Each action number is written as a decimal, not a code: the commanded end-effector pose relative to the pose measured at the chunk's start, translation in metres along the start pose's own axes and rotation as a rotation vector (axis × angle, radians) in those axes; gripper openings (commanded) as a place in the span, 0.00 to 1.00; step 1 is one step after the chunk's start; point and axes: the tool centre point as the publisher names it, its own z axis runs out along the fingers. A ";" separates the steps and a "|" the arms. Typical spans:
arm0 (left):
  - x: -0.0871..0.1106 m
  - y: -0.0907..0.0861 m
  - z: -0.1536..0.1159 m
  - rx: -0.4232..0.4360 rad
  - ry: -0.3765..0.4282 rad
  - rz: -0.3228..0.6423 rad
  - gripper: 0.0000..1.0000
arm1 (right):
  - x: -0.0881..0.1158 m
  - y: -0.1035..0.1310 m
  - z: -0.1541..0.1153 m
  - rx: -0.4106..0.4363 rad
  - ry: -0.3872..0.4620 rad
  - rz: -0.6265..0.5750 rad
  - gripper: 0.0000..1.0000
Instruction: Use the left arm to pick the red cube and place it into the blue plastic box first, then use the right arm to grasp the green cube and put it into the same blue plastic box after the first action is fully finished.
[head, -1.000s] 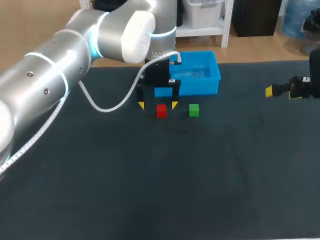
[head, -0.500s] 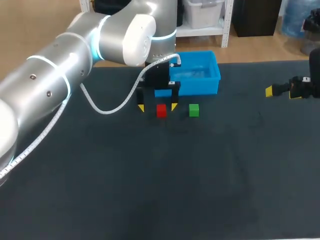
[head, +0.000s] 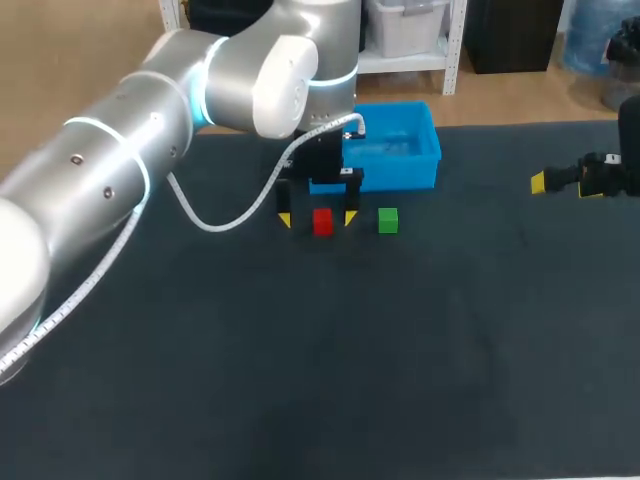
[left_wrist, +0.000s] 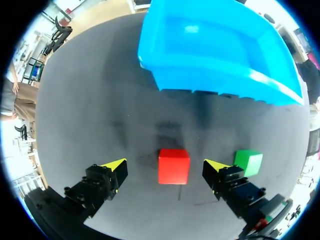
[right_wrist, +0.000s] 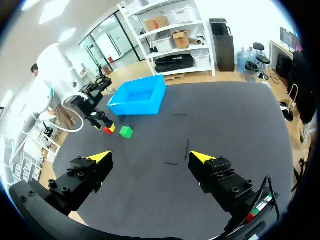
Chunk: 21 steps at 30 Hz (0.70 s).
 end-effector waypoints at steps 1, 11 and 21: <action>-0.006 -0.003 0.002 -0.009 0.016 -0.003 1.00 | 0.000 0.000 0.000 0.002 0.001 0.000 1.00; -0.006 -0.005 0.007 -0.011 0.024 -0.012 1.00 | 0.000 0.000 0.000 0.002 0.001 0.000 1.00; -0.006 -0.003 0.010 -0.019 0.025 -0.019 1.00 | 0.000 0.000 0.000 0.002 0.001 0.000 1.00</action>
